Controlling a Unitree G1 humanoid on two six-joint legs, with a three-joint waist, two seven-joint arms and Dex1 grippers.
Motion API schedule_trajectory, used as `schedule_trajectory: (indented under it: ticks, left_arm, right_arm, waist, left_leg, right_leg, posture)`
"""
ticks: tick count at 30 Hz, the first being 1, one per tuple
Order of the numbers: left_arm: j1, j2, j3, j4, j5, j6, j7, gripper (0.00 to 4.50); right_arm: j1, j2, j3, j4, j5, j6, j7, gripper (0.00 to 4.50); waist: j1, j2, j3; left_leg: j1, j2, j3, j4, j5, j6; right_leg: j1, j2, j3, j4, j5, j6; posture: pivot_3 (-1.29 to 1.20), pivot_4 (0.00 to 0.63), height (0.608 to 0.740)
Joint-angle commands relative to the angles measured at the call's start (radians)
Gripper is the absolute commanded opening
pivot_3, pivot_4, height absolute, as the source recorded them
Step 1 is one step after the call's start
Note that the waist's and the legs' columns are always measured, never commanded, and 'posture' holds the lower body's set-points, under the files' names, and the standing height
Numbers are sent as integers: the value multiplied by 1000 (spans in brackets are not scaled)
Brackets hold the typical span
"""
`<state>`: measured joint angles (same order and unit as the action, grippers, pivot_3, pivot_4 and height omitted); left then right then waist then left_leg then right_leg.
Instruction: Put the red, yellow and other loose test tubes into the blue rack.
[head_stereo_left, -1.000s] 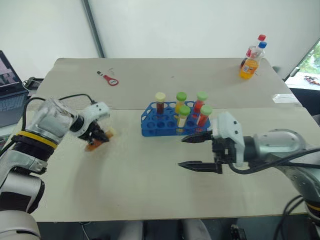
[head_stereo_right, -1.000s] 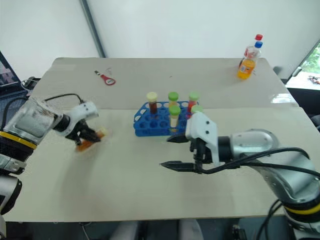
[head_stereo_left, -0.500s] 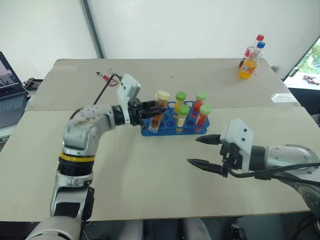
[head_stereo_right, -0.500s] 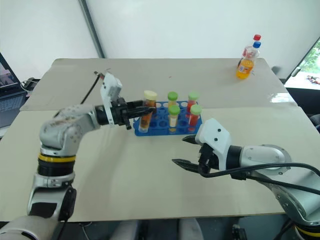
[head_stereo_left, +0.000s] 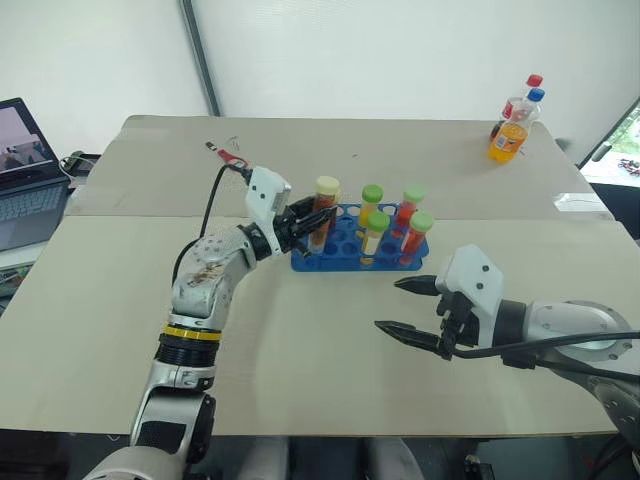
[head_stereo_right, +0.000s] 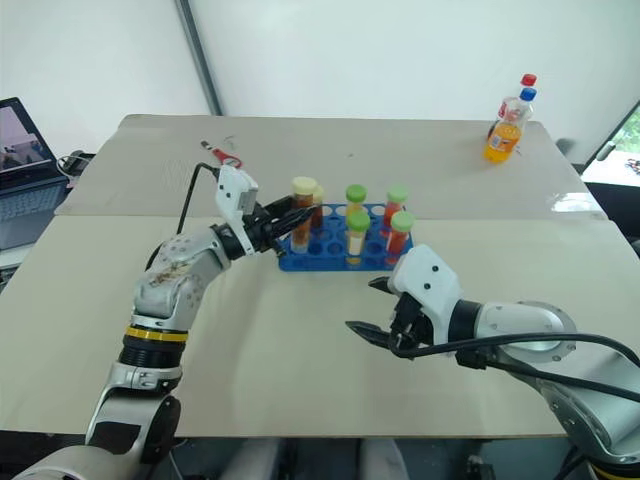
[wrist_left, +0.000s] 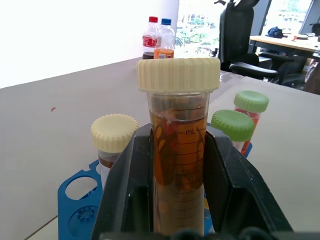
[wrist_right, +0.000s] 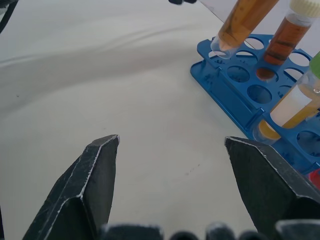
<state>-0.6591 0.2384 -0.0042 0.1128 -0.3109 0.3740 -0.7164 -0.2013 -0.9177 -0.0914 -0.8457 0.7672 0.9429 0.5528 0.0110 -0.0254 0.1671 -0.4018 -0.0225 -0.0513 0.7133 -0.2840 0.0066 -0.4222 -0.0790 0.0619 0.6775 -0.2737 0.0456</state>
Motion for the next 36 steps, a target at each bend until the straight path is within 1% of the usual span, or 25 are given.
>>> schedule_trajectory:
  ticks: [1,7,15,31,36]
  left_arm:
    - [-30,-18,-17,29,17,-79,-2,845]
    - [-60,-44,-27,128,37,-168,-3,845]
    - [-71,-56,-46,191,58,-225,-14,845]
    - [-48,-68,-51,225,88,-293,8,845]
    - [-6,-51,-49,192,82,-292,0,845]
  right_arm:
    - [8,-2,-14,-19,-20,-4,-21,3765]
    - [15,7,-15,-26,-21,8,-46,3765]
    - [20,7,-28,-38,-7,26,-65,3765]
    - [-4,18,-27,-44,22,55,-99,3765]
    - [-6,16,-31,-45,35,58,-107,3765]
  waist:
    - [0,0,0]
    - [0,0,0]
    - [0,0,0]
    - [0,0,0]
    - [-1,0,0]
  left_leg:
    - [0,0,0,0,0,0]
    - [0,0,0,0,0,0]
    - [0,-1,0,0,0,0]
    - [0,-1,0,0,0,0]
    - [1,-1,0,0,0,0]
  right_leg:
    - [0,0,0,0,0,0]
    - [0,0,0,0,0,0]
    - [0,0,0,-1,0,0]
    - [1,0,0,-1,0,0]
    - [1,1,0,-1,0,0]
  posture:
    - [0,150,740]
    - [0,150,740]
    - [0,150,740]
    - [0,150,740]
    - [0,150,740]
